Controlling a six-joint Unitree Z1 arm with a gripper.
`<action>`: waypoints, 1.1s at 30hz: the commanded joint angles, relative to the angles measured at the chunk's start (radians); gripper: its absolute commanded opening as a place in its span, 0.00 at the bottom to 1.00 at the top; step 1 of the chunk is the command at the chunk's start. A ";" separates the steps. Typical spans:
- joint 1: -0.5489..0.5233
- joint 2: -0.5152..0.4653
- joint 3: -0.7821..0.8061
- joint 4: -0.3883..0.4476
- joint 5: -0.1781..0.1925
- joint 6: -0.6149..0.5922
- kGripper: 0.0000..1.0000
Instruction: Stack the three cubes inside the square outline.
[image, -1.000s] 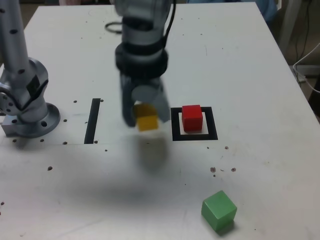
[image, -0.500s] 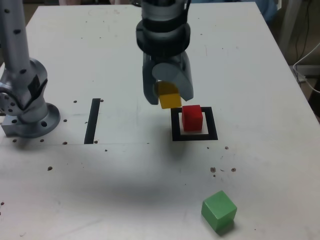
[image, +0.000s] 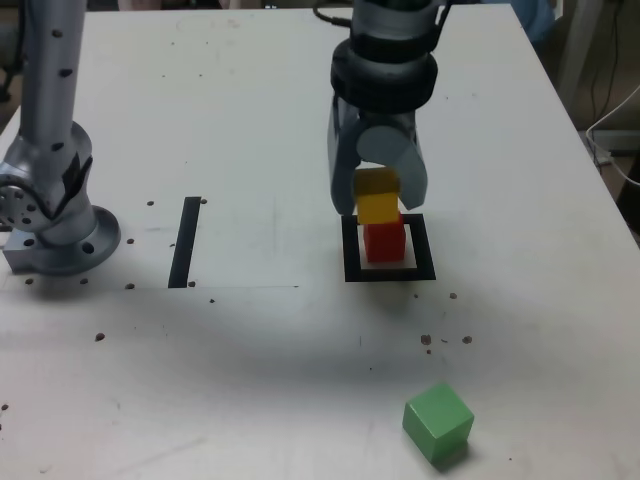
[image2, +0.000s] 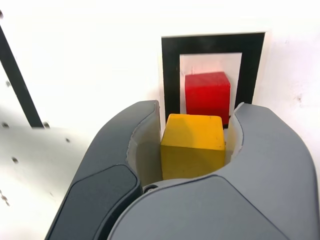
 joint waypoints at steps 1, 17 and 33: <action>0.002 0.012 -0.014 0.002 -0.009 -0.015 0.21; 0.036 0.047 -0.025 -0.012 0.007 -0.040 0.21; 0.043 0.055 0.014 -0.023 -0.013 -0.032 0.25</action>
